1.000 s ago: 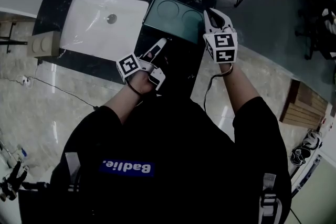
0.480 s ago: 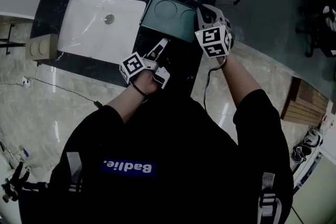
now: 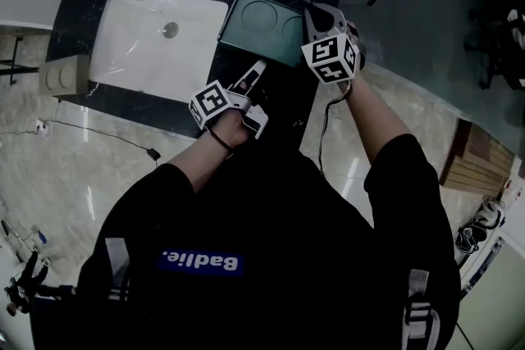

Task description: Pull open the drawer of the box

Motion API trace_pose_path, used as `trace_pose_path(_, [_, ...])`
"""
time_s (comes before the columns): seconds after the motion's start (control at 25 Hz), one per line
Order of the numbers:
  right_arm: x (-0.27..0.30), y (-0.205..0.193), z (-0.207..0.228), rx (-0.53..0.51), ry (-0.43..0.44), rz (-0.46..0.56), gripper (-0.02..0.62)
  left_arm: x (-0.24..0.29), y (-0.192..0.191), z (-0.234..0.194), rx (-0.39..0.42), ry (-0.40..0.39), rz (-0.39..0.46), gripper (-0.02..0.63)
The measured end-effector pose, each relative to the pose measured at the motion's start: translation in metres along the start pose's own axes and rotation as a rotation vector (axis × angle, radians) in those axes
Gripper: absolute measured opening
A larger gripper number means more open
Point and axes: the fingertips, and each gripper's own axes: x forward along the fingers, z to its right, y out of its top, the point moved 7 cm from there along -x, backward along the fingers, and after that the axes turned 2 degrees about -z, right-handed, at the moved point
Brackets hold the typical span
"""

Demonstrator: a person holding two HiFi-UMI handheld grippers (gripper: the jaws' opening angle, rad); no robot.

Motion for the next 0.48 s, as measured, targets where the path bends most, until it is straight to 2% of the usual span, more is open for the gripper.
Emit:
trace_pose_path(0.16, [0.0036,-0.0011,-0.0003,-0.003,-0.020,0.000,0.002,0.0004,0.0013,-0.0046,0.013,0.031,-0.002,0.166])
trace_pose_path(0.48, [0.0021,-0.0055,0.0022,0.078,-0.017,0.024,0.000,0.0029,0.0016,-0.0061,0.021,0.001,0.002,0.160])
